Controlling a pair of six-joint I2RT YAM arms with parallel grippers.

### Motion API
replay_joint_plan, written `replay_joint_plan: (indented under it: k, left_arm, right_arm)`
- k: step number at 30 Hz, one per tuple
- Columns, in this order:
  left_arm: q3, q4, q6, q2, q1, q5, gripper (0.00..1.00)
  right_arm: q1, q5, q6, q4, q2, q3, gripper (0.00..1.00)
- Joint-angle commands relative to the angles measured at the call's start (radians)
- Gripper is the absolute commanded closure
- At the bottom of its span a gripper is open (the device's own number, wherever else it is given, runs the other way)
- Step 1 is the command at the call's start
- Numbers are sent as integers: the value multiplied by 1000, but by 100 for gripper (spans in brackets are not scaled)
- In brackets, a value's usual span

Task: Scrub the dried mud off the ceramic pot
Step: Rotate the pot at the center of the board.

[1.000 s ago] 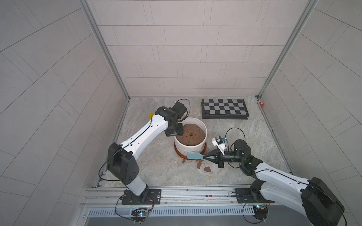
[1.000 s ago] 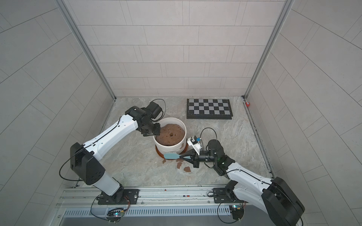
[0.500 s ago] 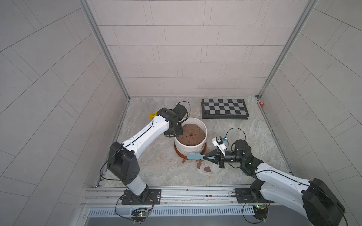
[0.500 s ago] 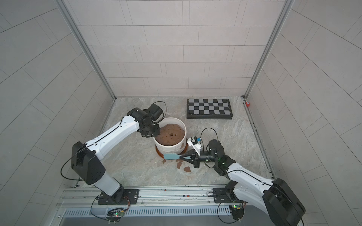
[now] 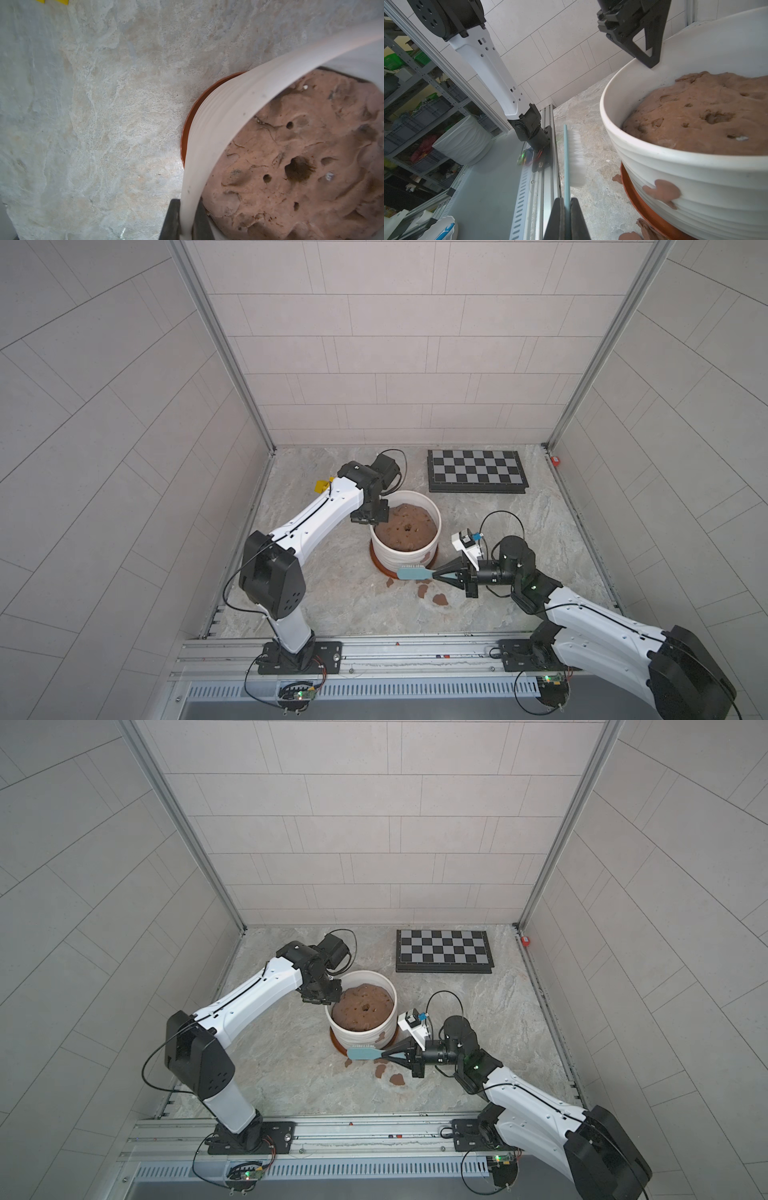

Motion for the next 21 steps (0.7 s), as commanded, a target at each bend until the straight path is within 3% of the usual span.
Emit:
replay_joint_plan:
  k: [1,11,21]
  left_arm:
    - [27,13,232,51,-1,31,100]
    - [107,-6,569,105,47,186,100]
    - [213,-71,666,185,61,248,100]
  right_arm:
    - [-3,5,-26,-28,-19,25,100]
    - [-5,20,-54,-47,15,58,100]
    - [-5,96,-95,-66,59,74,100]
